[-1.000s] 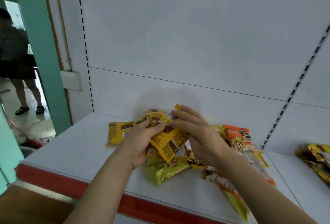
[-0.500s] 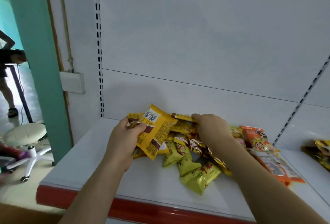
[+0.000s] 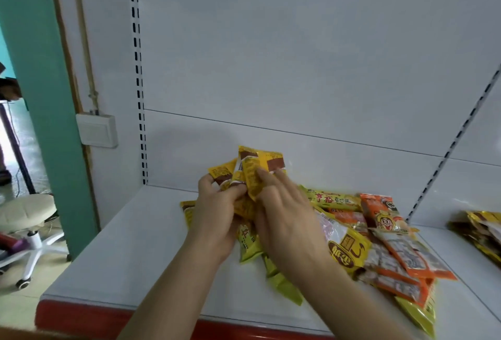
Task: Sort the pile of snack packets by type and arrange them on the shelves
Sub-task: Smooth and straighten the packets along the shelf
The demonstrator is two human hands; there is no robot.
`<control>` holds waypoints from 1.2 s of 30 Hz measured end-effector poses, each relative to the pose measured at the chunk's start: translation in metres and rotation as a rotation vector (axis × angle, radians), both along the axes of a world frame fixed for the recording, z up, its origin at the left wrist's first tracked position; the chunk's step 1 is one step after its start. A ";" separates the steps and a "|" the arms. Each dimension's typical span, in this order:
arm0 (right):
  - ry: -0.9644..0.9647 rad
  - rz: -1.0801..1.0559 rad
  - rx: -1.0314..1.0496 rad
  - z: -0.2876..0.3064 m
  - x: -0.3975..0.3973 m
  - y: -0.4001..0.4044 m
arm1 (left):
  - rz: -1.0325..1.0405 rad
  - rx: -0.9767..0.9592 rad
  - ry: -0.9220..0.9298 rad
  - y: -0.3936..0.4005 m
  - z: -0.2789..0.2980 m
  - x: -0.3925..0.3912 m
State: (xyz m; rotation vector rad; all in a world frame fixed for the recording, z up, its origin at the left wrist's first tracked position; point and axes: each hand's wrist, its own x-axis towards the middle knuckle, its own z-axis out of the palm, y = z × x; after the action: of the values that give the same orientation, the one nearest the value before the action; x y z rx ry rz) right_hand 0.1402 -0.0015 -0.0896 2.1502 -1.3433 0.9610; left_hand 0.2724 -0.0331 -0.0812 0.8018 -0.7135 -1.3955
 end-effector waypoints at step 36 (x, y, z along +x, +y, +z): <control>-0.023 0.245 0.463 -0.005 0.021 0.005 | 0.291 0.023 -0.165 0.013 -0.008 0.012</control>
State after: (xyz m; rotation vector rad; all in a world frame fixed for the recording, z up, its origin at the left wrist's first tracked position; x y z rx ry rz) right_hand 0.1614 0.0037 -0.0950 2.7082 -1.4471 0.8221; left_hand 0.2842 -0.0201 -0.0896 1.0048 -0.6772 -1.0860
